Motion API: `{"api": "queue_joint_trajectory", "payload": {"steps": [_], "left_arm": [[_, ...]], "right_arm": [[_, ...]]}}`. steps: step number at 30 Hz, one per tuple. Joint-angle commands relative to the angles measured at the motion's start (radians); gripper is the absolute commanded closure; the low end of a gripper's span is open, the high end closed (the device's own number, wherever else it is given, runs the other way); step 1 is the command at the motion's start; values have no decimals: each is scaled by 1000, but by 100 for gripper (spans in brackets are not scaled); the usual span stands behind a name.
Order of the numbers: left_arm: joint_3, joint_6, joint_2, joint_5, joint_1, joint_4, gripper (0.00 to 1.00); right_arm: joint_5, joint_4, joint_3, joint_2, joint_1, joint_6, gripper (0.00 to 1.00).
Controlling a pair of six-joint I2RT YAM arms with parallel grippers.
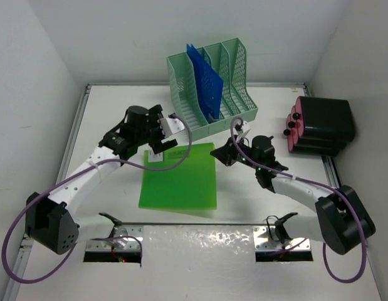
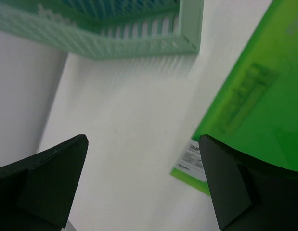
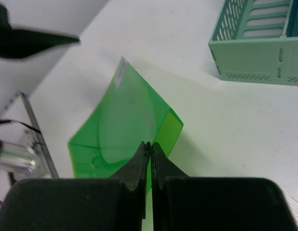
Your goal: Organize the desk
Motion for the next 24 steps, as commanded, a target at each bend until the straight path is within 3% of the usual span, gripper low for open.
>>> {"api": "queue_joint_trajectory", "payload": {"steps": [1, 6, 14, 19, 24], "left_arm": [[114, 93, 36, 187, -7, -47, 0], [192, 222, 131, 393, -16, -205, 1], [330, 371, 346, 560, -62, -464, 1], [318, 400, 402, 576, -64, -489, 1], [301, 324, 461, 587, -65, -397, 0]], "right_arm": [[-16, -171, 39, -42, 18, -209, 100], [0, -283, 74, -62, 65, -311, 100], [8, -295, 100, -55, 107, -381, 100], [8, -263, 94, -41, 118, -379, 100], [11, -239, 88, -40, 124, -378, 100]]}}
